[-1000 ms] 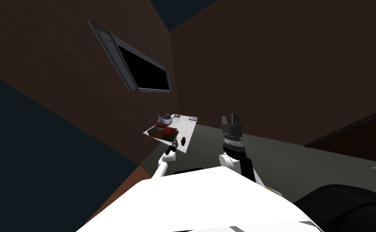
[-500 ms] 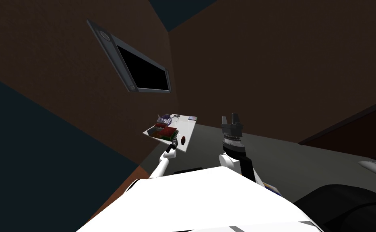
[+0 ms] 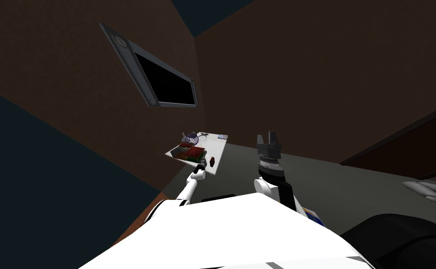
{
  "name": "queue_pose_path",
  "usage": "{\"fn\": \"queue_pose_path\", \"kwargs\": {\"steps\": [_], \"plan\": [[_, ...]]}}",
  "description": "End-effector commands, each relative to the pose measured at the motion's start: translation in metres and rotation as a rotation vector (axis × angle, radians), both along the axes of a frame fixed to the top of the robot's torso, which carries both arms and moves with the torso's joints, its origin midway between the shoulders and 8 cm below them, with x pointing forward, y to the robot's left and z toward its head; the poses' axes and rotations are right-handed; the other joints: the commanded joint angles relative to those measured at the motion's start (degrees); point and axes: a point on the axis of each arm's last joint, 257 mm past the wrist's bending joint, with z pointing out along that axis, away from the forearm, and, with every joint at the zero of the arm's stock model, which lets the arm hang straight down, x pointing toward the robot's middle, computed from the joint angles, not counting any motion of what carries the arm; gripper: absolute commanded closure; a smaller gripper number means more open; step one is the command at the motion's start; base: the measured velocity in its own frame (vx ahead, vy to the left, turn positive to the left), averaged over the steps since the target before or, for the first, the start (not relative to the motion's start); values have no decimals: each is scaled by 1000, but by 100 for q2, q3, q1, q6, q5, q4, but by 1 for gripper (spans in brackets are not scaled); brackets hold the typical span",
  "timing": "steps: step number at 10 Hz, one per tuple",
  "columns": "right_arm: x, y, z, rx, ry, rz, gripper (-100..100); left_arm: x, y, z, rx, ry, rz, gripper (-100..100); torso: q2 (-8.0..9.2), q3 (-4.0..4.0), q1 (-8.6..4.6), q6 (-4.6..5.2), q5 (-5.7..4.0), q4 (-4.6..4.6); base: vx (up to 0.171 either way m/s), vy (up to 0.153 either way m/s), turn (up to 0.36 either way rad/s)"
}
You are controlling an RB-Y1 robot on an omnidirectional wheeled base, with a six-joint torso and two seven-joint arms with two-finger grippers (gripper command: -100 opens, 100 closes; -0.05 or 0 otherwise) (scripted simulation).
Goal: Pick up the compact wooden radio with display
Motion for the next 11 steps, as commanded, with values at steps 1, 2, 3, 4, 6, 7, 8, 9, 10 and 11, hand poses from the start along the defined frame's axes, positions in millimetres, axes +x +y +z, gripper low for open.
{"fn": "queue_pose_path", "kwargs": {"steps": [1, 2, 3, 4, 6, 7, 8, 9, 10, 11], "plan": [[0, 0, 0, 0, 0, 0, 0, 6, -1, 2, -1, -7, -1, -100, 0, 0, 0, 0, 0, 0, -13, 5, 2], [0, 0, 0, 0, 0, 0, 0, -2, 0, -9, 2, 20, -1, -100, -6, -4, -1, 0, 0, -1, 0, 0, 0], [0, 0, 0, 0, 0, 0, 0, -7, 1, -16, 5, 37, -1, -100, -11, -7, -3, -1, 0, -3, 6, -1, 1], [0, 0, 0, 0, 0, 0, 0, -6, 1, -16, 5, 36, -1, -100, -13, -8, -3, -1, 0, -4, 0, 0, 0], [0, 0, 0, 0, 0, 0, 0, 7, 0, -3, -5, 7, 11, -100, -14, -8, -4, 0, -1, -4, -15, 4, -31], [0, 0, 0, 0, 0, 0, 0, 13, -3, -1, -11, 8, 19, -100, -7, -4, -2, 2, -1, -1, -59, 23, -86], [0, 0, 0, 0, 0, 0, 0, 9, -5, -9, -5, 34, 12, -100, 4, 2, 2, 1, 1, 0, -57, 16, -24], [0, 0, 0, 0, 0, 0, 0, 6, -5, -13, -4, 44, 11, -100, 7, 4, 2, 0, 1, 1, -29, 8, 9], [0, 0, 0, 0, 0, 0, 0, 6, -5, -13, -4, 44, 11, -100, 1, 1, 0, -1, 0, 0, -7, 3, 8], [0, 0, 0, 0, 0, 0, 0, 6, -6, -13, -2, 44, 10, -100, -7, -4, -1, -1, 0, -2, 0, 0, 0]]}}
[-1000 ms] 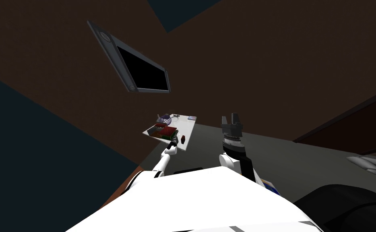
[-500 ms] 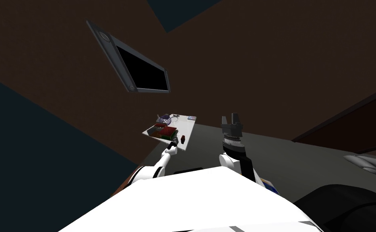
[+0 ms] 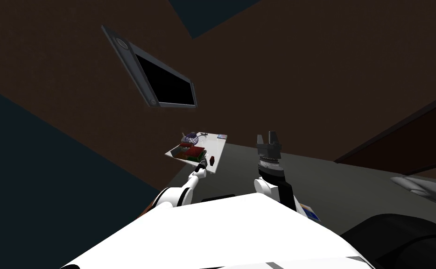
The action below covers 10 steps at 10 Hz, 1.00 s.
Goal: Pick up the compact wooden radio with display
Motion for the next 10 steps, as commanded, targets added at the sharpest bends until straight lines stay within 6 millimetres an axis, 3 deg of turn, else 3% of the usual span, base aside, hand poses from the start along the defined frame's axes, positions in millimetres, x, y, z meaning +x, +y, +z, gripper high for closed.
{"fn": "queue_pose_path", "kwargs": {"steps": [1, 5, 6, 7, 8, 10], "plan": [[0, 0, 0, 0, 0, 0, 0, 0, 0, 0, 0, 0, 0, 100, 0, 0, 0, 0, 0, 0, 0, 0, 0], [0, 0, 0, 0, 0, 0, 0, -2, 1, -3, 9, 8, -4, 100, 9, 11, 13, 0, 15, 13, 0, 0, 0], [0, 0, 0, 0, 0, 0, 0, -2, 1, -3, 8, 8, -4, 0, 11, 13, 13, -1, 14, 15, 0, 0, 0], [0, 0, 0, 0, 0, 0, 0, -16, 3, -17, 10, 38, -11, 100, 12, 14, 13, -1, 14, 15, 42, -11, 51], [0, 0, 0, 0, 0, 0, 0, -22, 2, -26, 15, 64, -15, 100, 0, 4, 11, -2, 14, 5, 54, -17, 23], [0, 0, 0, 0, 0, 0, 0, -12, 4, -11, 6, 18, -6, 100, -16, -21, 18, -2, 21, -26, 11, -3, 6]]}}
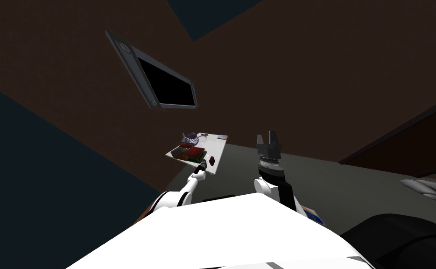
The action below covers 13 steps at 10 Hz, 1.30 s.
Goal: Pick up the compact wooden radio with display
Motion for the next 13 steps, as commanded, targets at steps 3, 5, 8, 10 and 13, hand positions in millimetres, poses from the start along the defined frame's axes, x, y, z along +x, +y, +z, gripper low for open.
{"fn": "queue_pose_path", "kwargs": {"steps": [3, 5, 8, 10, 13], "plan": [[0, 0, 0, 0, 0, 0, 0, -1, 0, 0, 1, -1, 0, 100, 2, -1, -2, -1, -1, -5, -4, 0, -2], [0, 0, 0, 0, 0, 0, 0, 8, -1, 12, -3, -30, 0, 100, 1, 3, -4, 1, -5, 6, -3, 0, 3], [0, 0, 0, 0, 0, 0, 0, -16, 3, -6, 9, 4, -17, 100, -8, -2, -10, 1, -8, 3, 38, -14, 41], [0, 0, 0, 0, 0, 0, 0, -7, 2, 9, 4, -33, -14, 100, -10, -3, -12, 1, -10, 3, 28, -9, 20], [0, 0, 0, 0, 0, 0, 0, -19, 3, 3, 7, -21, -22, 100, -5, 0, -16, 1, -13, 3, 27, -12, 27]]}}
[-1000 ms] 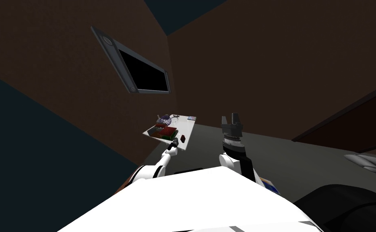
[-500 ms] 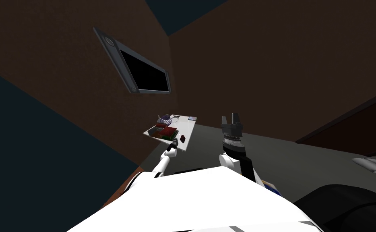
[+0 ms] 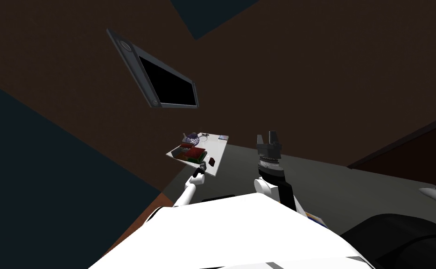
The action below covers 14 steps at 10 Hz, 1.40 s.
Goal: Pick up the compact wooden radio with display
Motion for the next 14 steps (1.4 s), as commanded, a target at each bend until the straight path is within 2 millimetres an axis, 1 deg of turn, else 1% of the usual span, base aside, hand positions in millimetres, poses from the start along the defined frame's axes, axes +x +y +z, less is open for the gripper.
{"fn": "queue_pose_path", "kwargs": {"steps": [1, 2, 3, 4, 5, 7, 8, 9, 10, 11, 12, 13, 14], "plan": [[0, 0, 0, 0, 0, 0, 0, 6, -2, 10, -2, -21, -1, 100, 0, 0, 0, 0, 0, 0, 0, 0, 0], [0, 0, 0, 0, 0, 0, 0, -13, -2, -7, 6, 21, -14, 100, 5, 4, 1, 1, 0, 3, 30, -6, 41], [0, 0, 0, 0, 0, 0, 0, -7, -2, 5, 1, -9, -9, 100, 4, 2, -3, -2, -1, -2, 31, -10, 32], [0, 0, 0, 0, 0, 0, 0, -23, -4, -7, 7, 26, -24, 100, 2, 2, -3, -1, -3, 1, 47, -23, 49], [0, 0, 0, 0, 0, 0, 0, -27, -2, -8, 5, 25, -18, 100, -2, -2, -9, -1, -3, -2, 42, -21, 30], [0, 0, 0, 0, 0, 0, 0, -14, -4, 12, -1, -21, -18, 100, 4, 0, -5, 0, -3, -3, 9, -2, 2], [0, 0, 0, 0, 0, 0, 0, -36, -5, -6, 4, 24, -28, 100, 9, 4, -4, 2, -3, 1, 26, -4, 37], [0, 0, 0, 0, 0, 0, 0, -30, -5, 7, 0, -4, -26, 100, 8, 1, -2, -4, -4, -6, 30, -12, 44], [0, 0, 0, 0, 0, 0, 0, -25, -6, 14, -2, -20, -26, 100, 4, 2, -6, 0, -5, -1, 15, -8, 3], [0, 0, 0, 0, 0, 0, 0, -46, -8, -1, 2, 22, -38, 100, 7, 5, -9, 3, -6, 2, 42, -11, 36], [0, 0, 0, 0, 0, 0, 0, -40, -8, 11, -3, -7, -35, 100, 5, 1, -9, -1, -6, -3, 35, -15, 37], [0, 0, 0, 0, 0, 0, 0, -37, -9, 17, -5, -19, -35, 100, 4, 3, -12, 2, -7, 1, 12, -10, -1], [0, 0, 0, 0, 0, 0, 0, -56, -13, 4, -2, 21, -47, 100, 10, 7, -11, 3, -8, 5, 35, -12, 46]]}}
